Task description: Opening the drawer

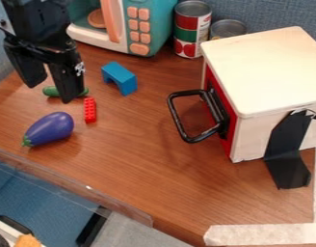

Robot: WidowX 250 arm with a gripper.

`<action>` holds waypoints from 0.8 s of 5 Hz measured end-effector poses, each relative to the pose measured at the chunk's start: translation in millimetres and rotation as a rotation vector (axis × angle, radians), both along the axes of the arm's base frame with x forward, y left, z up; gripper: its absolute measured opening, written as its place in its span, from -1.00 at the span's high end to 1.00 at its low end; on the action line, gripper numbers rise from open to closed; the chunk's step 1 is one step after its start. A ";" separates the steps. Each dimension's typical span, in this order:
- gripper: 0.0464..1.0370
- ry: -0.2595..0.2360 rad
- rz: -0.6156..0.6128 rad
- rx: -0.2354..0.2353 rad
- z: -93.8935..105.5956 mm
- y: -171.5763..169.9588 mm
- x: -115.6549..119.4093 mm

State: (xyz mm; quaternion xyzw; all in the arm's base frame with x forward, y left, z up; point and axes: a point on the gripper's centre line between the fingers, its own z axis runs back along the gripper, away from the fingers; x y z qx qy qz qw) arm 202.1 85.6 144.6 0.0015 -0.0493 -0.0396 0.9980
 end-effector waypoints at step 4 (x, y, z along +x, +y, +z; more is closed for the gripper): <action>-0.93 -0.136 0.216 -0.158 -34.3 -48.2 39.1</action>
